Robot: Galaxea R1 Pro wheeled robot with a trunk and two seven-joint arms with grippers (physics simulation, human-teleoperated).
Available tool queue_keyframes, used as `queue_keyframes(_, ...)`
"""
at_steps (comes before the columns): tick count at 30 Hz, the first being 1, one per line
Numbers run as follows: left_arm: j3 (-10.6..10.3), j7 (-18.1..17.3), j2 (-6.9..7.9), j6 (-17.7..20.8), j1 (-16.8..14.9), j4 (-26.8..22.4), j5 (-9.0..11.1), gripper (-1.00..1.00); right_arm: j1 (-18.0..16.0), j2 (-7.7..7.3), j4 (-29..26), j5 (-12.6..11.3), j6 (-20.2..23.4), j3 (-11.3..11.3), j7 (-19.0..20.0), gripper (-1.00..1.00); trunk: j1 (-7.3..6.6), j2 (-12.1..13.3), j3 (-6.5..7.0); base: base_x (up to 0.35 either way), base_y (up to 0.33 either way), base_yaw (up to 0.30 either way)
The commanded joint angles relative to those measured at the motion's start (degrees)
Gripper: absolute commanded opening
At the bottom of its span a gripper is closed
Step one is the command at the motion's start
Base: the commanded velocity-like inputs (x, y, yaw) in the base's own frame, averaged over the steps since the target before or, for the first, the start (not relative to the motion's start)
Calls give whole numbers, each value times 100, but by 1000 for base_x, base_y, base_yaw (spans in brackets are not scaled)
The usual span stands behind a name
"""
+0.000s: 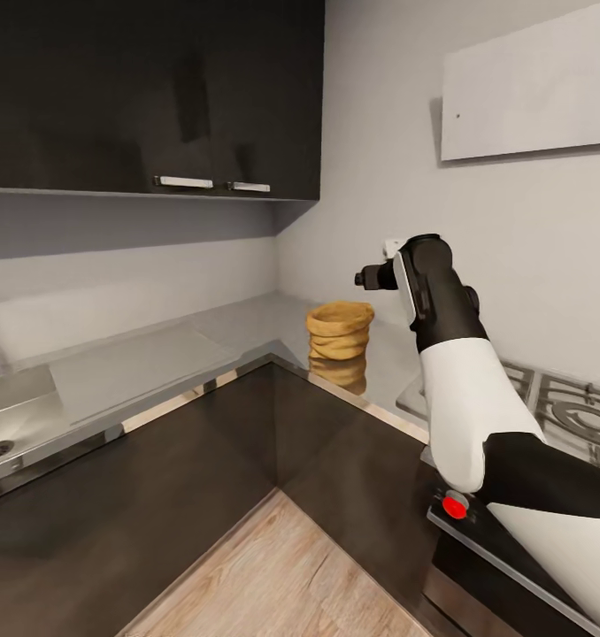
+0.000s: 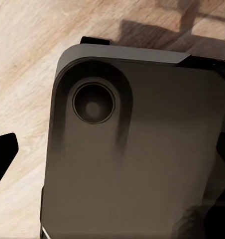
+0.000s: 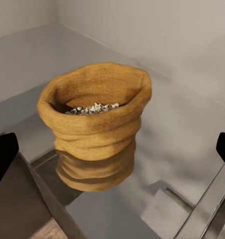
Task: In the kitchen, take the popcorn bag from the countertop, put it into the microwave, and heat it until the popcorn is cooked so the cooked popcorn ends up inside the bag.
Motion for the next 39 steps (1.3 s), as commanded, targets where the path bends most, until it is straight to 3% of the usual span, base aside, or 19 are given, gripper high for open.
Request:
queue_keyframes(1,14,2,-2,-14,-2,3,45,100,-5,6,-4,39,18,-35,30,100,0,-3,-6,0,0,11)
queue_keyframes(14,45,33,1,-21,-2,3,55,100,-5,6,44,48,18,-139,19,100,0,-3,-6,0,0,1)
queue_keyframes(36,42,34,6,-21,-2,3,72,100,5,6,97,43,18,-136,4,100,-483,879,389,0,0,0)
queue_keyframes(39,41,34,6,-21,-2,3,72,100,26,6,509,48,18,-139,-4,100,-549,999,443,0,0,0)
